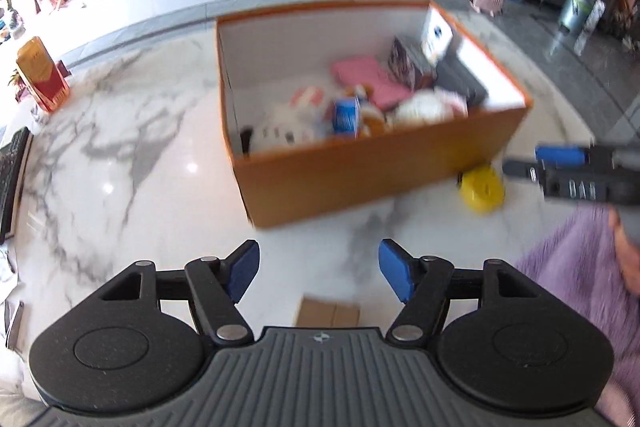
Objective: Organize objects
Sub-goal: 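Grasp the small brown cardboard box with left tool while right grasps the yellow tape measure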
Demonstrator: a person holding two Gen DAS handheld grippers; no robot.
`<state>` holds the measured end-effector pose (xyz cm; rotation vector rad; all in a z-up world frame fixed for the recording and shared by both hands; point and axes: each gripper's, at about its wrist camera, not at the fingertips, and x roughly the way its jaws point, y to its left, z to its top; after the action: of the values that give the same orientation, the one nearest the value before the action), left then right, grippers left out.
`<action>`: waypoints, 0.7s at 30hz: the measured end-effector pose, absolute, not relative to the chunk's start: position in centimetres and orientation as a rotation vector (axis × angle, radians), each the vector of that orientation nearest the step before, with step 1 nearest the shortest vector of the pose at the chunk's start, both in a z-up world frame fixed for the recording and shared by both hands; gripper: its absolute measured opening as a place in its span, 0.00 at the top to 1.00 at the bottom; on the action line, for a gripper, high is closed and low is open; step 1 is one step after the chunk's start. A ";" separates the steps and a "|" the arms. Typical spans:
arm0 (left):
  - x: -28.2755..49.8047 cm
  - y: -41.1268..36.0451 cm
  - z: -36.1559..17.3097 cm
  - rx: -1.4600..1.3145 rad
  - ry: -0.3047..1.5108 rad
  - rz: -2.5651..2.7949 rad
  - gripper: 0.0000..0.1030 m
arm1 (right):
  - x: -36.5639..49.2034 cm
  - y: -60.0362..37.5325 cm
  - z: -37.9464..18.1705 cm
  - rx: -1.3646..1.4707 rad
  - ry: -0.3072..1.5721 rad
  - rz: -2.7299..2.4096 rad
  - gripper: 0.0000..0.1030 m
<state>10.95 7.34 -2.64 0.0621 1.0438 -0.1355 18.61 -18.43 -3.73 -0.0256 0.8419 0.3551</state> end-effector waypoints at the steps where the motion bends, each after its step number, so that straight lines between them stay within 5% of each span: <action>1: 10.3 7.0 -3.2 0.091 1.053 -0.147 0.23 | 18.7 -18.3 -4.0 -0.033 0.852 0.355 0.33; 13: 8.6 7.1 -7.8 0.125 1.135 -0.127 0.21 | 20.8 -18.3 -6.7 0.016 0.977 0.318 0.22; 21: 8.8 7.2 -8.1 0.107 1.125 -0.113 0.35 | 22.7 -17.5 -8.6 0.012 1.087 0.280 0.22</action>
<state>8.85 7.22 -8.14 0.1066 1.1255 -0.1127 22.66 -17.48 -8.61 0.0121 1.0873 0.2803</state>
